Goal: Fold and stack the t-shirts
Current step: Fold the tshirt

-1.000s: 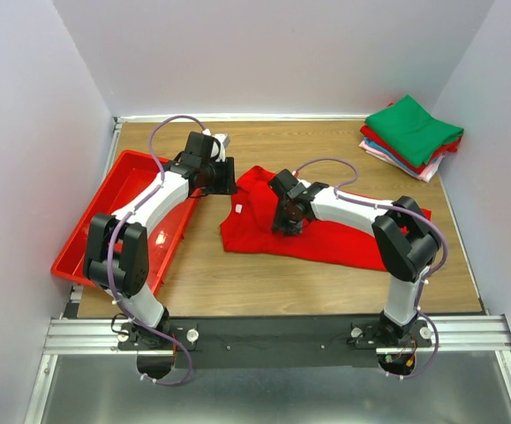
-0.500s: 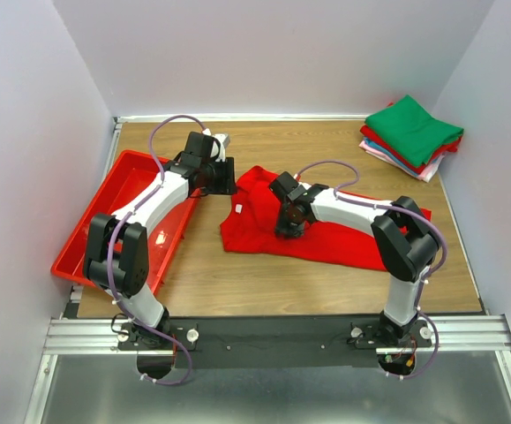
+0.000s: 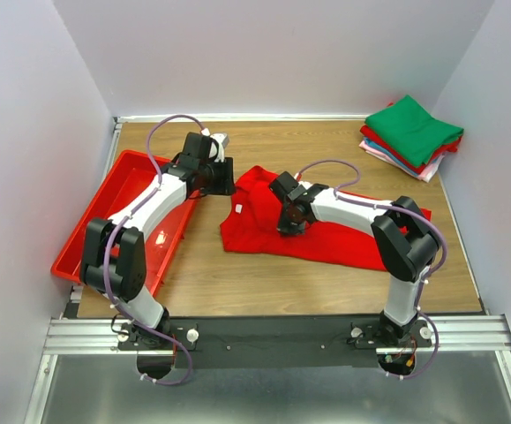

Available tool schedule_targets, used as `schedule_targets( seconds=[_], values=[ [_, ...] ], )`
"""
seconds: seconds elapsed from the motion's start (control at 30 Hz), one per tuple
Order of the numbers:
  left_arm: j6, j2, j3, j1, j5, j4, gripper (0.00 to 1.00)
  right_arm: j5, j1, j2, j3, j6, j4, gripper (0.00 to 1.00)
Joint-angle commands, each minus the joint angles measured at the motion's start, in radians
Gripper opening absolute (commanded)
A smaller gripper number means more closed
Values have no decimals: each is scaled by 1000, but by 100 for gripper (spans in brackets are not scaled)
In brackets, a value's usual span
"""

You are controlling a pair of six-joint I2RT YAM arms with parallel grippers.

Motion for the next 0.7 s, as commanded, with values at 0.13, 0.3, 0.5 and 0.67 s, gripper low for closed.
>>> schedule_targets(
  seconds=[0.13, 0.3, 0.5, 0.67],
  values=[
    [36, -31, -57, 0, -47, 20, 59, 55, -49, -101, 16, 33, -48, 2],
    [50, -8, -57, -12, -24, 31, 58, 42, -138, -165, -9, 41, -49, 2],
    [51, 54, -7, -58, -16, 50, 58, 45, -220, -157, 4, 32, -49, 2],
    [48, 118, 36, -103, 2, 67, 57, 60, -286, -127, 25, 18, -47, 1]
  ],
)
